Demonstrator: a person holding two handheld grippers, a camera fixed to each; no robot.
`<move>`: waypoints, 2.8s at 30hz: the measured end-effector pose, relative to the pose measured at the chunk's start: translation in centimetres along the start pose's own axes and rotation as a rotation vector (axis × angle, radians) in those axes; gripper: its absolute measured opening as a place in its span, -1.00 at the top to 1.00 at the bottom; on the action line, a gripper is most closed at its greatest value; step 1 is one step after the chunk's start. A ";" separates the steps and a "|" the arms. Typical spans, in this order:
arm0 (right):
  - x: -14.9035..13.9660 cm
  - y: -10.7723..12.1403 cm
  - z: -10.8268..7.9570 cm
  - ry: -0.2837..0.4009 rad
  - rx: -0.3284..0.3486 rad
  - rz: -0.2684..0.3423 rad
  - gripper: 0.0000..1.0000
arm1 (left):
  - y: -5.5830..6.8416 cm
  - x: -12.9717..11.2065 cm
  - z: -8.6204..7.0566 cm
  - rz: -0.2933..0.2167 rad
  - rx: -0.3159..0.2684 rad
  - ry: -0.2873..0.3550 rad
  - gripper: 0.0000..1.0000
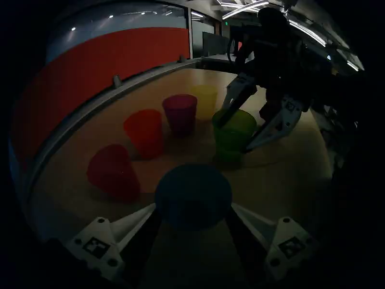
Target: Pour water
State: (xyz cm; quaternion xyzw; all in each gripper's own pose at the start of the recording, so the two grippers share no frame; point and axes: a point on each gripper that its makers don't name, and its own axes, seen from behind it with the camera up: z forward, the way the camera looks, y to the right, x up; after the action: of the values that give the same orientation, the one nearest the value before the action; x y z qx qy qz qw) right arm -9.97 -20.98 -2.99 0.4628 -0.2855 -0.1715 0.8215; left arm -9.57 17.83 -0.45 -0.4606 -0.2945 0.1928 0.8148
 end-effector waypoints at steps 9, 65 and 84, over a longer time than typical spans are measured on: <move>-0.3 0.1 -0.2 0.000 -0.006 0.014 -0.90 | 0.0 -0.5 0.2 0.004 -0.005 -0.017 -0.75; -1.3 1.3 -10.3 0.174 -0.302 0.166 -0.97 | -1.0 -2.1 -10.1 -0.223 0.268 0.175 -0.79; 2.7 6.8 -15.7 0.411 -0.612 0.262 -0.98 | -3.8 0.8 -14.5 -0.306 0.503 0.403 -0.80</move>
State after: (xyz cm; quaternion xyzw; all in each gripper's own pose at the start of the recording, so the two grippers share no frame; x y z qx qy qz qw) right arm 2.13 -8.58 -2.77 0.1806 -0.1072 -0.0462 0.9766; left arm 0.70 7.17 -2.74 -0.2250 -0.1366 0.0403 0.9639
